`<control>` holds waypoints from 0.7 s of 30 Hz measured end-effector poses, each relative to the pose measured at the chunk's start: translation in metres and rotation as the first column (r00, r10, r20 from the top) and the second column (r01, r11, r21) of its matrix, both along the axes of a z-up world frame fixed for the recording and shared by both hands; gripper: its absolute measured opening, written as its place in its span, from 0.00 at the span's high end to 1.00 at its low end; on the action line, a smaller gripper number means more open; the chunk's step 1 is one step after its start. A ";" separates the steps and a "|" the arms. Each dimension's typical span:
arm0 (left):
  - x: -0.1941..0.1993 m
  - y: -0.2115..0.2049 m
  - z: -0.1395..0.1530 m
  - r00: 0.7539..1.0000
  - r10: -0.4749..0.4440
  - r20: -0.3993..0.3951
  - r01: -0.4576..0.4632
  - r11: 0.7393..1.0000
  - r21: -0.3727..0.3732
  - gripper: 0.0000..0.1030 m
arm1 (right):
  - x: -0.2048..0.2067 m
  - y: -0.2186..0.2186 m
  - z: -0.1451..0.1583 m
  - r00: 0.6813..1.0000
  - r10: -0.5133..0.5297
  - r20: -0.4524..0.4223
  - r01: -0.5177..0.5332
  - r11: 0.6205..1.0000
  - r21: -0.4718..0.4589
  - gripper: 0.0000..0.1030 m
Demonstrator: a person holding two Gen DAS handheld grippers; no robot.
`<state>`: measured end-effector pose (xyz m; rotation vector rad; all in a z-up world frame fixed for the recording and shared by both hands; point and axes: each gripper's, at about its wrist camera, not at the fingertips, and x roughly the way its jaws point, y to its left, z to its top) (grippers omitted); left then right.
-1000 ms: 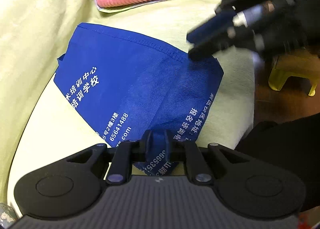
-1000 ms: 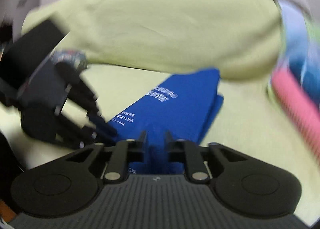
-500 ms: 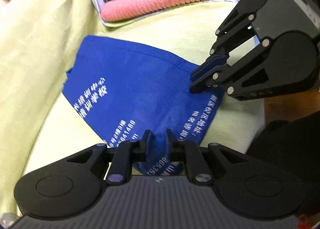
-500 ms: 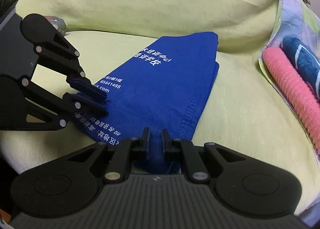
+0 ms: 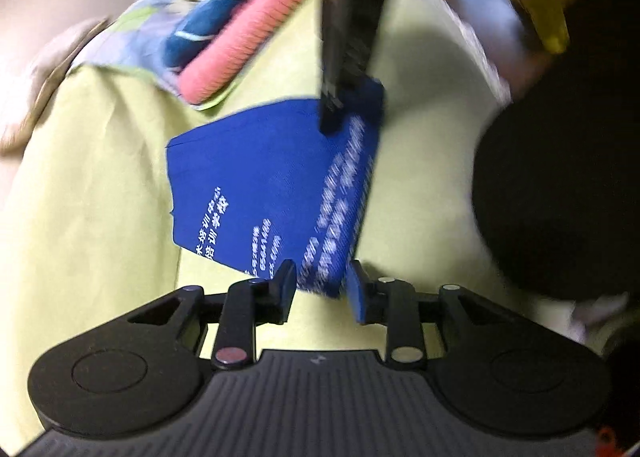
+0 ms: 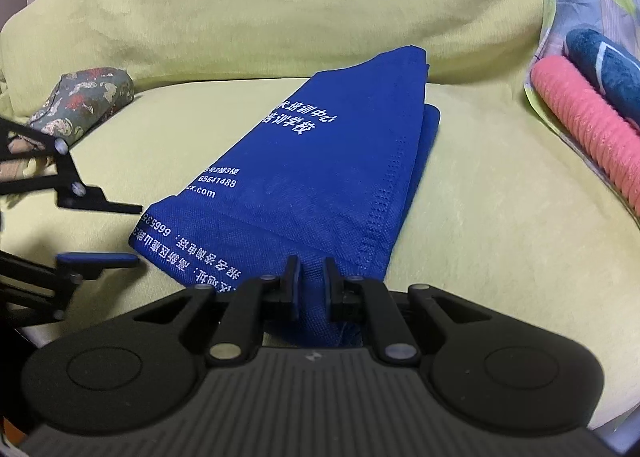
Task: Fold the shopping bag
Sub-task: 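Press the folded bag flat with the right gripper while the left gripper holds its end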
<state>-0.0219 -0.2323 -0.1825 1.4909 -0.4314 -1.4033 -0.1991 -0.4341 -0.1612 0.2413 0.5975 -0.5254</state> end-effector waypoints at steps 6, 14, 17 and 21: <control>0.004 -0.005 -0.021 0.978 -0.135 0.157 0.139 0.990 -0.014 0.53 | -0.002 -0.003 -0.002 1.000 0.007 0.025 -0.008 1.000 0.014 0.92; 0.018 -0.020 -0.012 0.965 -0.242 0.098 0.232 0.968 0.097 0.65 | -0.008 -0.001 -0.003 0.997 0.065 0.051 -0.063 0.997 -0.036 0.91; 0.025 -0.024 -0.004 0.971 -0.237 0.021 0.233 0.964 0.131 0.70 | -0.013 0.002 0.000 0.988 0.149 0.037 -0.143 0.981 -0.131 0.84; 0.029 -0.026 0.002 0.974 -0.225 -0.028 0.227 0.962 0.150 0.70 | -0.027 0.012 0.008 0.945 0.323 -0.054 -0.323 0.893 -0.314 0.47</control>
